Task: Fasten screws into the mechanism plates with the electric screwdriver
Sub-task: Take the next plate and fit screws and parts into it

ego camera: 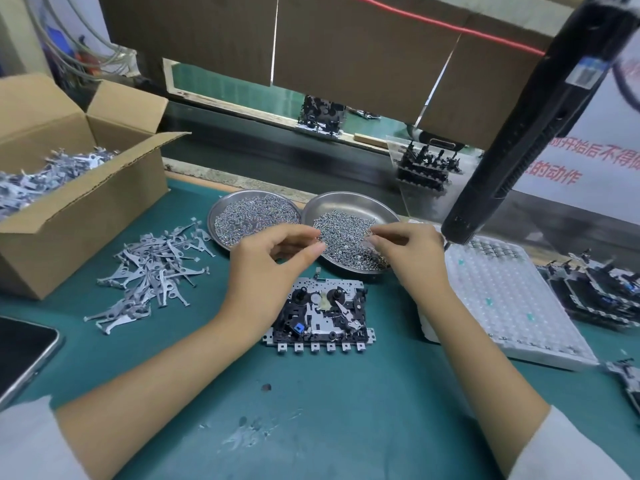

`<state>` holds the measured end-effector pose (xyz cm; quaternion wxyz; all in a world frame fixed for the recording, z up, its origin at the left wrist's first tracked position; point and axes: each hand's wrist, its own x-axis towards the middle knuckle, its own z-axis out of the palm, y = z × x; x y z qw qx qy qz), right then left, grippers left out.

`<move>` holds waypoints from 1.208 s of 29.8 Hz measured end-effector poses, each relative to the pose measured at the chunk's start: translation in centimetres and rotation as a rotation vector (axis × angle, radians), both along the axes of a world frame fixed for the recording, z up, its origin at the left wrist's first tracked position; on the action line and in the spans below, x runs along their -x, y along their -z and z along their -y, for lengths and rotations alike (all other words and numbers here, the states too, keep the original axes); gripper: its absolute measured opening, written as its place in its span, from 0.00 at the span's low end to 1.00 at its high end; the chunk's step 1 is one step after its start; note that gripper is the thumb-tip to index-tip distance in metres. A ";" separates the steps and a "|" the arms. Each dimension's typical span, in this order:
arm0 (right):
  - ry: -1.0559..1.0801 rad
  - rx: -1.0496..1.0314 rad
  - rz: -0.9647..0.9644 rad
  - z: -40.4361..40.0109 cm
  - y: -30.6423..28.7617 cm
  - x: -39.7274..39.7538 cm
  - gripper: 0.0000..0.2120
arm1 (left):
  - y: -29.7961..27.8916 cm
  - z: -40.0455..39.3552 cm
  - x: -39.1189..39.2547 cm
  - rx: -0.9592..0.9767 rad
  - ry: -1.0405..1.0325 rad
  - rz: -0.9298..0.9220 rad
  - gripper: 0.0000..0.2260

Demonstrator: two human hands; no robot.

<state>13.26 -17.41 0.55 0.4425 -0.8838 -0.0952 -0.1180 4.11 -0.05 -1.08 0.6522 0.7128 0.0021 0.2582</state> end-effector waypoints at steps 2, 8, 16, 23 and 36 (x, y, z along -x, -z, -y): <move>-0.005 -0.101 -0.009 0.3 0.0 0.2 0.04 | 0.0 0.1 0.1 0.009 0.014 0.006 0.08; -0.013 -0.085 -0.037 0.4 0.2 0.3 0.06 | 0.2 0.4 0.3 -0.059 0.014 0.005 0.06; -0.165 -0.649 -0.324 -0.4 -1.4 4.1 0.05 | 0.1 0.8 0.7 -0.064 0.029 0.049 0.11; -0.389 -0.714 -0.491 -1.0 -1.4 6.4 0.05 | -0.1 1.0 1.0 -0.075 0.052 0.094 0.12; -0.487 -0.611 -0.599 0.2 -1.5 5.9 0.04 | 0.4 0.9 1.0 -0.210 0.096 0.181 0.13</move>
